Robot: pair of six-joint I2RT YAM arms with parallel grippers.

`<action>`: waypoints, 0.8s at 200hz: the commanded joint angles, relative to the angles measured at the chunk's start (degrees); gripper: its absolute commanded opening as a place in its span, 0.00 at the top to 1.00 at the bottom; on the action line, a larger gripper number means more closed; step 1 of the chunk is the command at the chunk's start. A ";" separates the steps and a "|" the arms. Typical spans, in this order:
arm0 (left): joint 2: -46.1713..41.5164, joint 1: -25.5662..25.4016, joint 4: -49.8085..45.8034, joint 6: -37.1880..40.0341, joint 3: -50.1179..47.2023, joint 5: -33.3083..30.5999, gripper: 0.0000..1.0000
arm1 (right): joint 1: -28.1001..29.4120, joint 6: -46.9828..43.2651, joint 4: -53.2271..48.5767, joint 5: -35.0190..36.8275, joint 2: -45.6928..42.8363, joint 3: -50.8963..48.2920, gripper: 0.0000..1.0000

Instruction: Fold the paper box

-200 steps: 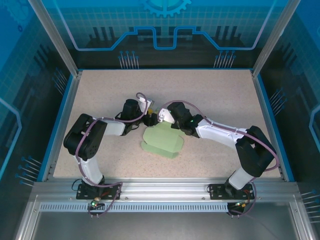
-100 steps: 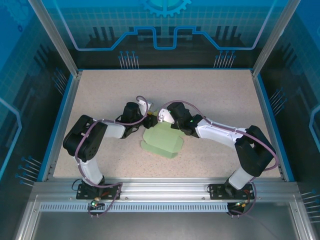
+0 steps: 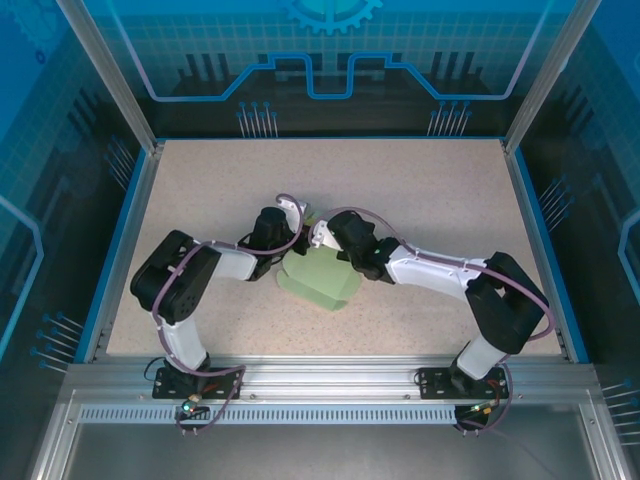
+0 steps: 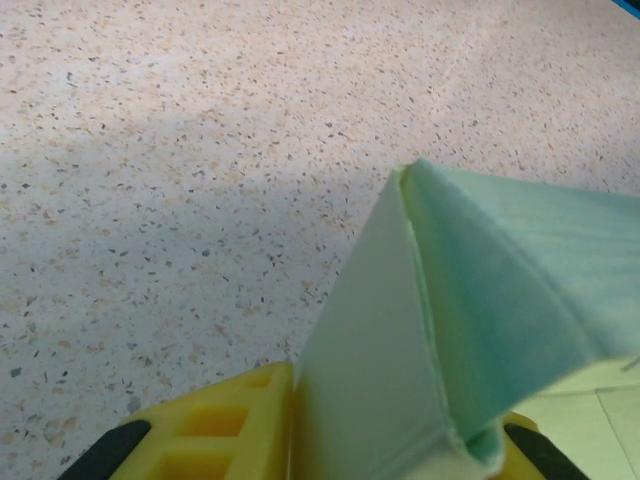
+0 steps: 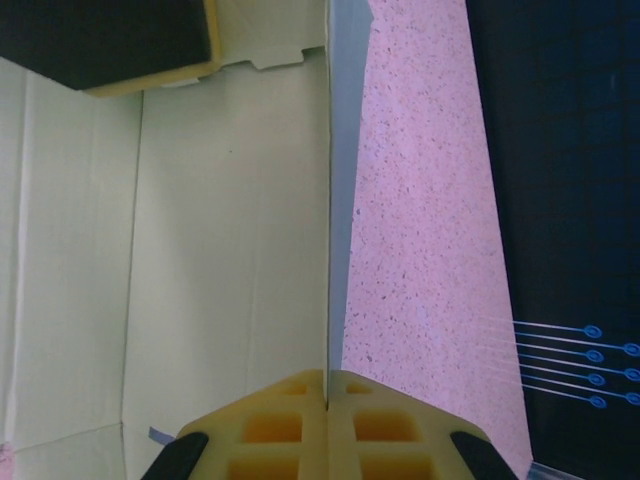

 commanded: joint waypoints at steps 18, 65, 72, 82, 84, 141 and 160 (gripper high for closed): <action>1.73 0.21 7.23 -1.51 -2.44 -1.09 0.76 | 2.70 -3.43 7.50 4.95 2.12 -3.33 0.98; 2.08 0.19 9.88 0.14 -3.92 -0.23 0.70 | 3.76 -5.33 8.63 6.83 4.52 -3.36 0.99; 2.08 0.19 10.70 0.01 -4.39 -0.59 0.68 | 3.92 -5.51 8.74 7.09 4.78 -3.36 0.99; 2.08 0.19 11.85 0.03 -5.09 -0.87 0.67 | 4.12 -5.36 8.81 7.29 5.06 -3.46 1.00; 2.05 0.19 12.09 0.01 -5.22 -0.89 0.67 | 4.12 -5.34 8.74 7.30 5.03 -3.45 1.00; 1.86 0.28 14.67 0.28 -6.32 -1.55 0.65 | 4.61 -5.07 7.96 7.46 5.16 -3.23 1.00; 1.95 0.23 14.43 -0.18 -5.83 -1.37 0.59 | 4.61 -5.24 7.82 7.14 5.00 -3.03 1.00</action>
